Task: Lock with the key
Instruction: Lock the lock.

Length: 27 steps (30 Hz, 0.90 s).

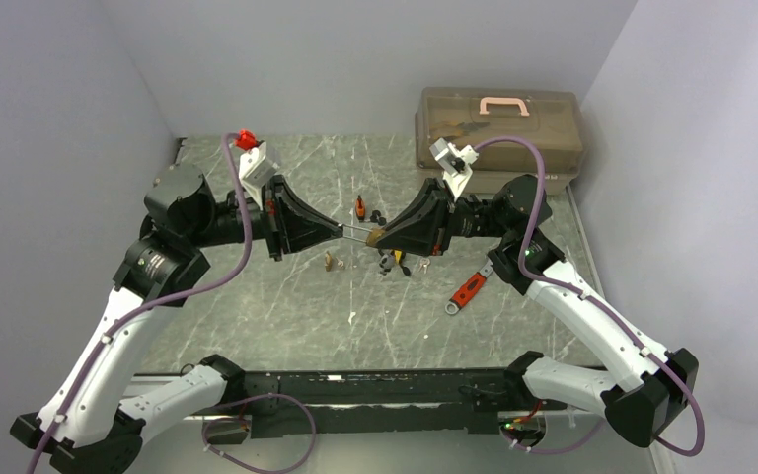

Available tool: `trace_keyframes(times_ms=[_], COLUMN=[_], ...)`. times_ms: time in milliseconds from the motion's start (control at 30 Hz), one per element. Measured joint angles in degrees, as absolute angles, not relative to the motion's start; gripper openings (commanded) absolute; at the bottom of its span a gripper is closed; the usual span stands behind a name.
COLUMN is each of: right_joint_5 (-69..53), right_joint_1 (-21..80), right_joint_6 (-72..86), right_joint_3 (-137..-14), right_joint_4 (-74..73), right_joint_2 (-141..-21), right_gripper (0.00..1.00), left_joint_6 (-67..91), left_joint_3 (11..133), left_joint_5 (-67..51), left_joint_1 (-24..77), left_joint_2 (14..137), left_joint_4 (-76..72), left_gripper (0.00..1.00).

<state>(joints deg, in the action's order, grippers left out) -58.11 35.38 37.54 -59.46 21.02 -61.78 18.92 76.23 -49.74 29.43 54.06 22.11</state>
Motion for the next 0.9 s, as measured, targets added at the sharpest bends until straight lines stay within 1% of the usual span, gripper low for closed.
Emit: trace_keyframes(times_ms=[267, 900], right_joint_5=[-58.26, -58.0], right_joint_1=[35.57, 36.67], right_joint_6=[37.01, 34.09], right_joint_3=[-59.51, -61.14], right_joint_4=[19.49, 16.49], right_joint_2=[-62.13, -63.57], right_gripper=[0.0, 0.0], left_joint_6=[19.14, 19.14], left_joint_3=[76.23, 76.2], left_joint_5=[-51.16, -50.22], left_joint_1=[29.32, 29.74], left_joint_2=[54.92, 55.4], left_joint_4=[22.06, 22.2], left_gripper=[0.0, 0.0])
